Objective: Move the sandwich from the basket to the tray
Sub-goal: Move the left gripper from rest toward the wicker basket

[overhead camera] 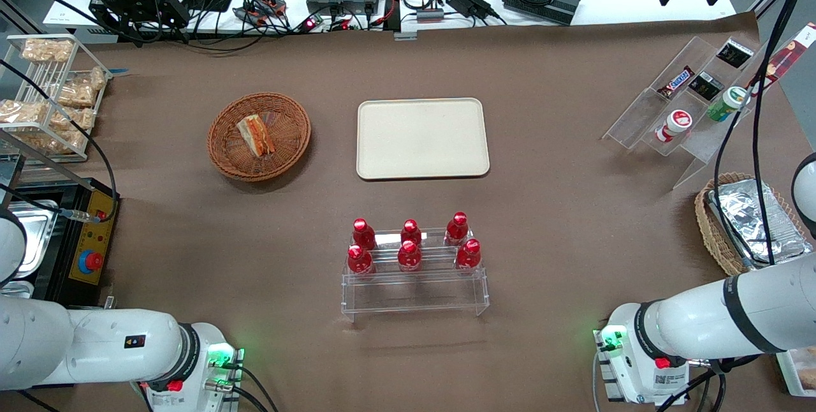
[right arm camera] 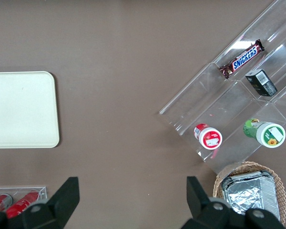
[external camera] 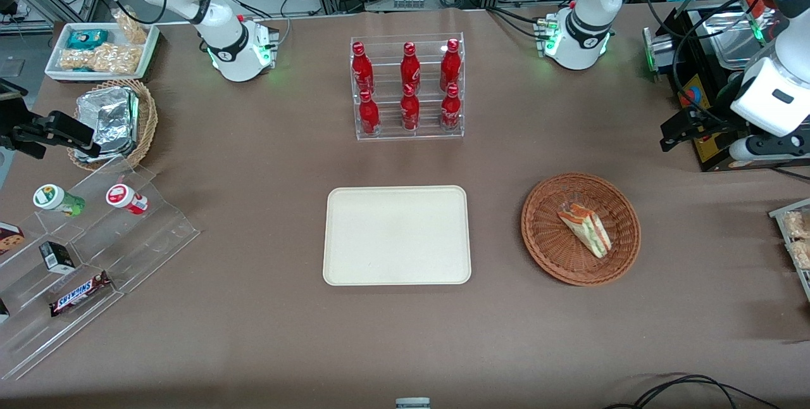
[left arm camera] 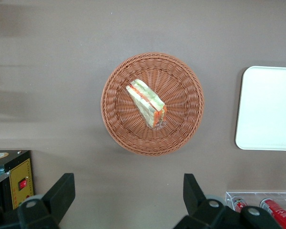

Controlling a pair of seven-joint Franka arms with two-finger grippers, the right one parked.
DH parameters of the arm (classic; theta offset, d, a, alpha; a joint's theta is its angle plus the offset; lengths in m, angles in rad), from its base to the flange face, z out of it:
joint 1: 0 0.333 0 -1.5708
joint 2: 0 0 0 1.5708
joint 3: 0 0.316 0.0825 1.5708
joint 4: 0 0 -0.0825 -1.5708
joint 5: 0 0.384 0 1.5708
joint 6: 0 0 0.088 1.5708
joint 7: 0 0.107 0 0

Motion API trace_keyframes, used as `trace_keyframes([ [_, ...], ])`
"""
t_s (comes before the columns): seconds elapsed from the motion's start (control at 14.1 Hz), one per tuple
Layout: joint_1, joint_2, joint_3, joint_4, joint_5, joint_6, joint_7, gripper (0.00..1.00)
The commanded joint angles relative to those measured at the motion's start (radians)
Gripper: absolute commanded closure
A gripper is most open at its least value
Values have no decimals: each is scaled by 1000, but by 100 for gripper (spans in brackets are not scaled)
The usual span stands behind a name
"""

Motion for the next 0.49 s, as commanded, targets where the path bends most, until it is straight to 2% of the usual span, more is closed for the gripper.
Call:
trace_keyframes([
  [0.0, -16, 1, 11, 11, -11, -22, -19, 0],
  [0.42, -11, 4, 9, 5, -10, -45, -23, 0],
])
